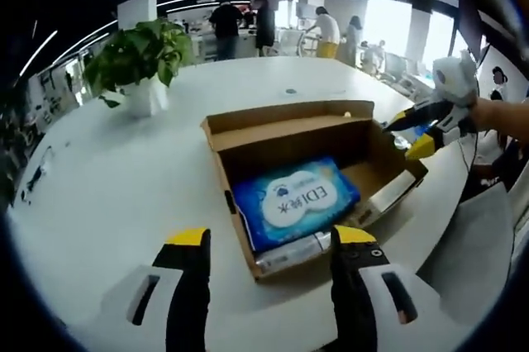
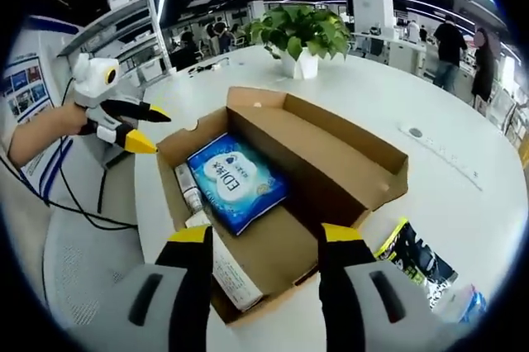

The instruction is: Operate the shoe box by opening the lid, removing the specified soft item, and placing it in the target area until the item is outside and the box remains undamaged.

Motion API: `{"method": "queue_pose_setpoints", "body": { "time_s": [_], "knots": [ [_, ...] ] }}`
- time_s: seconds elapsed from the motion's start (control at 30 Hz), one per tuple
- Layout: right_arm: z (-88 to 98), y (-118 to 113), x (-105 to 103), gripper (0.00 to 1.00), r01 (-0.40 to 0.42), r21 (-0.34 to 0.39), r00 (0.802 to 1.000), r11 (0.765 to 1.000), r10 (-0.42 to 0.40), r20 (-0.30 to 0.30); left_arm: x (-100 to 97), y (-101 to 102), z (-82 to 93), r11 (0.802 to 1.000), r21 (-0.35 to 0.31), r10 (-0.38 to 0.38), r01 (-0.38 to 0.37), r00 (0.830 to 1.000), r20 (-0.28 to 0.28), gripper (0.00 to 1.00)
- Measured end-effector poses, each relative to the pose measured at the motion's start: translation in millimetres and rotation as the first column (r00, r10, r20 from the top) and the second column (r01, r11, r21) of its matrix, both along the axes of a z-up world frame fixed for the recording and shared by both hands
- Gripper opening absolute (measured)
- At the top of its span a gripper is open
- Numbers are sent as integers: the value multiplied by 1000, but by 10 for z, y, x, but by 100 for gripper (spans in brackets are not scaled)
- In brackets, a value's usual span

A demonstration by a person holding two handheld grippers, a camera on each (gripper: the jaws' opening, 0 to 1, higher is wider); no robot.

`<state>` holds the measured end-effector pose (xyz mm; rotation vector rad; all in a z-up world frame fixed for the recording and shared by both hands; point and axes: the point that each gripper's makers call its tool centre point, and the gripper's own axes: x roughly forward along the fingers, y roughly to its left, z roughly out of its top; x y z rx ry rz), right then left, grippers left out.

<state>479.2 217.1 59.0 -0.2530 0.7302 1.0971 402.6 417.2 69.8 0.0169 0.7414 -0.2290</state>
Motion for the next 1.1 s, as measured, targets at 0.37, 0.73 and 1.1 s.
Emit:
{"method": "queue_pose_setpoints", "body": {
  "time_s": [0.37, 0.73, 1.1],
  "knots": [
    [-229, 205, 80, 38, 18, -45, 999, 999, -20, -44, -23, 69, -203, 997, -30, 68, -70, 995, -74, 35],
    [-406, 417, 117, 30, 31, -69, 995, 997, -37, -94, -24, 67, -277, 986, -102, 120, -133, 986, -118, 18],
    [-569, 592, 215, 24, 114, -71, 973, 991, -126, -195, -13, 162, -311, 978, -106, 166, -178, 979, -115, 6]
  ]
}}
